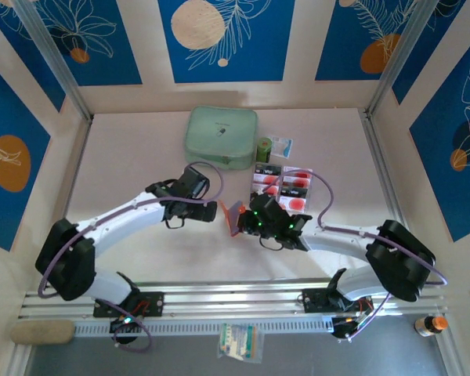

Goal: Put the credit cards into the card holder
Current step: Open the card holder at the center of the table.

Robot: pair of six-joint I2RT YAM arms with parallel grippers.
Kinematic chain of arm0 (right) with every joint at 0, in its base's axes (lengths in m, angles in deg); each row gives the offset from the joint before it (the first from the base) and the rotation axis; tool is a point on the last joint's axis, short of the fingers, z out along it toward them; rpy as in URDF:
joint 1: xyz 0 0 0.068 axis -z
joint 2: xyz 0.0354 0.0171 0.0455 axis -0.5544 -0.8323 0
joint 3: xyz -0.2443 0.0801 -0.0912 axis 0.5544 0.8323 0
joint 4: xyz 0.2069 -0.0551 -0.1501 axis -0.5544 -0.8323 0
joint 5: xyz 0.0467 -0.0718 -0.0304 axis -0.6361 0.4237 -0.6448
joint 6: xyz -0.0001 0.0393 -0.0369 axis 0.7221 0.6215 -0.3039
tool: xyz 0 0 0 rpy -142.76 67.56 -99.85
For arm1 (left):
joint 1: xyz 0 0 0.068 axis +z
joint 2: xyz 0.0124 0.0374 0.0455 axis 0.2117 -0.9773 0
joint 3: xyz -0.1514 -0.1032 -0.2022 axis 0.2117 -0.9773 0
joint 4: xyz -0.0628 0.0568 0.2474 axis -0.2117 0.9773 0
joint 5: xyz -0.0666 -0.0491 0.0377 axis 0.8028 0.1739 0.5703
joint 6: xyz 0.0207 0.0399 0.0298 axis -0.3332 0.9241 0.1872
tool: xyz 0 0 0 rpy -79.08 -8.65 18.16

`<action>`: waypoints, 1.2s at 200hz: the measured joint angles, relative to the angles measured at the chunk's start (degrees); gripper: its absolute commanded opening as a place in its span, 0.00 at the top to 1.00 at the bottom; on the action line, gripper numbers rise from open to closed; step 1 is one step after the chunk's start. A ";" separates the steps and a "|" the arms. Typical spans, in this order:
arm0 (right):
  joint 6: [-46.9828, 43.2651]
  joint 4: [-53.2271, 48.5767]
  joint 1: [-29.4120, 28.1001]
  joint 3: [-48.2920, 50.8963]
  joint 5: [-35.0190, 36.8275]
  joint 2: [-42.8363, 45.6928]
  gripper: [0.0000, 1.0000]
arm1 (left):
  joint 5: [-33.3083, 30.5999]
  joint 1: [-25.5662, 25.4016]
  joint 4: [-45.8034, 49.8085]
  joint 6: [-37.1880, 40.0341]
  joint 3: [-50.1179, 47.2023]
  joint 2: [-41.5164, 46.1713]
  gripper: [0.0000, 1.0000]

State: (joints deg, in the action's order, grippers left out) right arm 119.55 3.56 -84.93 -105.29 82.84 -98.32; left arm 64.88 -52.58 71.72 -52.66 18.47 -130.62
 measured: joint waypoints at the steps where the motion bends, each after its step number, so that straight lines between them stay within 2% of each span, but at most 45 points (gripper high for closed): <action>1: 0.04 0.02 -0.07 -0.02 0.11 -0.07 1.00 | -0.04 0.00 0.02 0.00 0.02 0.17 0.00; 47: 1.11 -0.17 -2.69 -1.11 3.96 -2.64 1.00 | 1.16 0.00 0.24 -0.09 4.68 4.96 0.00; 129: 1.77 0.28 -4.66 -2.60 6.23 -2.82 1.00 | 6.60 -1.20 -3.61 -2.03 4.61 -4.85 0.00; 180: 1.49 1.42 -2.84 -2.71 5.33 -2.82 1.00 | 5.79 -1.57 -4.57 -2.14 2.40 -6.88 0.00; 240: 3.41 5.42 -1.53 -1.36 4.26 -4.20 1.00 | 0.57 -1.66 -1.99 0.02 1.42 -9.27 0.00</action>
State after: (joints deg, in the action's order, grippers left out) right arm 122.96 8.99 -86.46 -106.65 87.10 -102.51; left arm 65.45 -54.24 69.73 -52.64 19.89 -139.89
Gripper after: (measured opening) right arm 0.052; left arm 0.998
